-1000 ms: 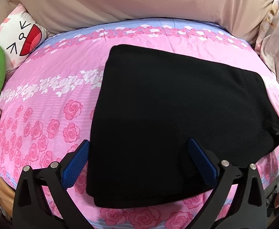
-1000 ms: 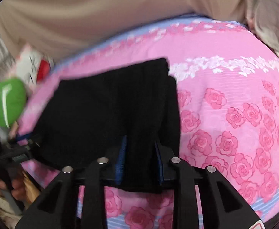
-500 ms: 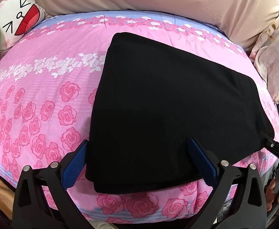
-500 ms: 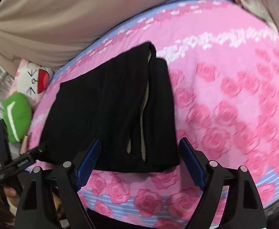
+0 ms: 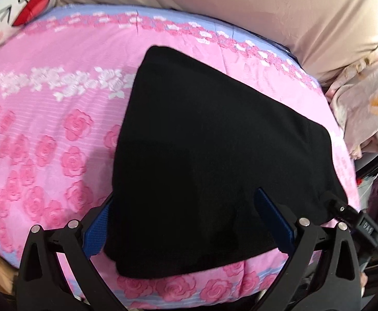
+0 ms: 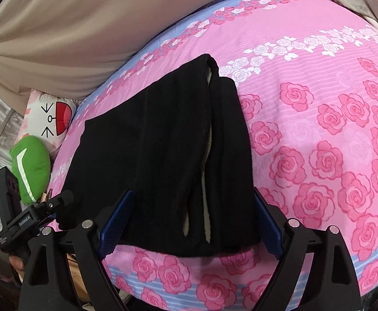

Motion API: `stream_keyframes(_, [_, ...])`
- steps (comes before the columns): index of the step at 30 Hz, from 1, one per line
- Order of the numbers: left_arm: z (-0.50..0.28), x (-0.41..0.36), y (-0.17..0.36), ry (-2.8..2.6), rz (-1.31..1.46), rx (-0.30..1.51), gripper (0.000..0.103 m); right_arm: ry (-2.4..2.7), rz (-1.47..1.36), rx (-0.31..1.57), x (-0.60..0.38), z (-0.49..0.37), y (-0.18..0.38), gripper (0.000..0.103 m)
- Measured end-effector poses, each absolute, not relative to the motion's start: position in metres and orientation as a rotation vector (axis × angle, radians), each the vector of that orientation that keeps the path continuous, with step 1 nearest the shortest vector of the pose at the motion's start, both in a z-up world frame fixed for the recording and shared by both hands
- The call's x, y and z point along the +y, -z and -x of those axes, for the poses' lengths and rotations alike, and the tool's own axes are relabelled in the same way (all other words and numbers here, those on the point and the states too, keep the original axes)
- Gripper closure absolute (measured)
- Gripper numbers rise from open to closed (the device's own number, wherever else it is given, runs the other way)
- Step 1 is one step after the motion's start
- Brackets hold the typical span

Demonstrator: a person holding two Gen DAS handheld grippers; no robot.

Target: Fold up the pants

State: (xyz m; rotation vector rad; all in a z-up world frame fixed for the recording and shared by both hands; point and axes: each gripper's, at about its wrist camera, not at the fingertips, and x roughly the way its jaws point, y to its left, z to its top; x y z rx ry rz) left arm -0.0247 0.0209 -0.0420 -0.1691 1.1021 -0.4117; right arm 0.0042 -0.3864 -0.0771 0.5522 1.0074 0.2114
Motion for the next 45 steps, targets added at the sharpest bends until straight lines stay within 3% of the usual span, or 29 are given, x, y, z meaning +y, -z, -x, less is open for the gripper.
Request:
stream_keyframes(4, [0.009,0.022,0.061,0.494,0.205,1.123,0.005,-0.239,-0.574,0.994,-0.385,-0.006,0.079,0.005])
stream_keyframes(13, [-0.007,0.072,0.073,0.731,0.534,1.220,0.005,-0.271,-0.572,0.989,-0.385,-0.004,0.079,0.005])
stream_keyframes(28, [-0.024,0.019,0.067,0.670,0.374,1.166,0.008,-0.310,-0.625,0.912,-0.379,-0.038,0.084,0.005])
stream_keyframes(29, [-0.023,0.019,0.066,0.645,0.357,1.158,0.021,-0.294,-0.622,0.908,-0.378,-0.038,0.083,0.007])
stream_keyframes(30, [-0.022,0.019,0.064,0.605,0.326,1.151,0.045,-0.274,-0.619,0.908,-0.378,-0.037,0.083,0.020])
stream_keyframes(31, [-0.021,0.020,0.063,0.558,0.306,1.153,0.049,-0.243,-0.609,0.913,-0.380,-0.036,0.082,0.046])
stream_keyframes(33, [-0.018,0.024,0.058,0.561,0.321,1.143,0.067,-0.271,-0.667,0.907,-0.386,-0.033,0.083,0.059])
stream_keyframes(37, [-0.008,0.024,0.043,0.557,0.296,1.127,0.073,-0.255,-0.617,0.883,-0.378,-0.022,0.067,0.064])
stream_keyframes(45, [0.041,0.039,0.008,0.625,0.261,1.085,0.074,-0.311,-0.582,0.894,-0.370,0.024,0.039,0.065])
